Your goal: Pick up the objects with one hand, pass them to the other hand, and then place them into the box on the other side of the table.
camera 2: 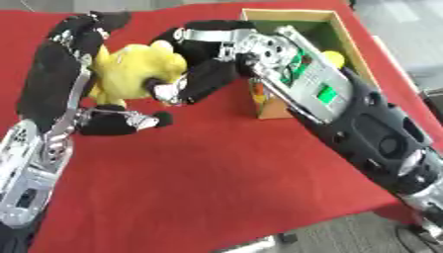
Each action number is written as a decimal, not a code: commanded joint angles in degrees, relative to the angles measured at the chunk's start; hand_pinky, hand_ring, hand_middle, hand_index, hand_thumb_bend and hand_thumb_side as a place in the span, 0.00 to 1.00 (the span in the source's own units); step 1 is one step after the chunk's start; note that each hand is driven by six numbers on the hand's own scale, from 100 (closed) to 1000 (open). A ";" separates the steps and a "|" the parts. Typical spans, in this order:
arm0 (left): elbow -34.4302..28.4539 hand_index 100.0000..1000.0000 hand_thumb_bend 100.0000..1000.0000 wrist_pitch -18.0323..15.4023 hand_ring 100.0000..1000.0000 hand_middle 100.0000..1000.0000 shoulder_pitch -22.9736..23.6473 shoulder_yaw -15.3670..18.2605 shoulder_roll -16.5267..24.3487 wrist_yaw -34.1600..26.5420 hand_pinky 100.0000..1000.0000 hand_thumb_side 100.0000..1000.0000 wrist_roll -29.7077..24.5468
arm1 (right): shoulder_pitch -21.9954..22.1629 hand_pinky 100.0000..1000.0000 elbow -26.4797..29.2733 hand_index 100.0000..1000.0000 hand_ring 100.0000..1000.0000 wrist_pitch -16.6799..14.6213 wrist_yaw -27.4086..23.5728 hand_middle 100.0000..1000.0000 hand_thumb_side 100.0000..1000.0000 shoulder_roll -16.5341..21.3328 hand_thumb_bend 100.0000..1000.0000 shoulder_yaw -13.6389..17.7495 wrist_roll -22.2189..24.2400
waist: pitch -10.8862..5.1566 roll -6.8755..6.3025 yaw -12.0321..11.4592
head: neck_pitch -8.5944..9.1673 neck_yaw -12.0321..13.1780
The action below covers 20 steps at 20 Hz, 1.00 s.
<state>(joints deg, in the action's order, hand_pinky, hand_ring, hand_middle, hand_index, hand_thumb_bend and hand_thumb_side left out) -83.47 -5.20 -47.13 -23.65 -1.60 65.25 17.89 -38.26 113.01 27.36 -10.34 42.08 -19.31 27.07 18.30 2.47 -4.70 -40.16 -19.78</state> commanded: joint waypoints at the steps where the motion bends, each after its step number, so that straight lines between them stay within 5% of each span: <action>1: -0.68 0.88 1.00 1.86 0.72 0.65 -0.53 0.67 0.14 0.78 0.79 0.41 1.31 | -0.38 0.82 1.07 0.42 0.80 -0.12 -0.18 0.25 0.10 1.91 0.00 1.24 -0.27 | -1.30 -0.06 0.15 | 0.23 0.18; 8: -0.37 0.87 1.00 5.30 0.72 0.65 0.56 2.01 1.29 1.32 0.79 0.40 2.87 | 0.95 0.82 1.09 0.42 0.80 -0.82 0.06 0.26 0.08 2.93 0.00 2.09 -1.24 | -1.53 -0.14 0.45 | 0.35 0.13; 13: -0.43 0.87 1.00 6.42 0.70 0.63 3.00 3.09 5.74 -0.65 0.77 0.41 2.96 | 3.87 0.81 1.56 0.43 0.80 -3.08 -1.02 0.26 0.00 6.03 0.00 4.76 -4.12 | -2.36 -0.86 1.00 | 0.27 -0.07; 20: -3.98 0.82 0.74 10.34 0.67 0.57 7.37 5.36 15.52 -14.99 0.76 0.44 0.73 | 9.57 0.81 1.59 0.45 0.80 -7.95 -8.46 0.27 0.00 12.57 0.00 12.29 -13.20 | -3.26 -2.16 1.70 | 0.44 -1.51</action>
<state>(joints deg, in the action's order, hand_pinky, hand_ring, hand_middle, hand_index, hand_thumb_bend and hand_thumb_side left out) -85.56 4.39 -39.13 -19.18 11.51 52.90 18.93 -28.22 113.49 20.11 -17.20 51.71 -9.18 15.46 16.50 0.14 -3.09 -40.16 -20.93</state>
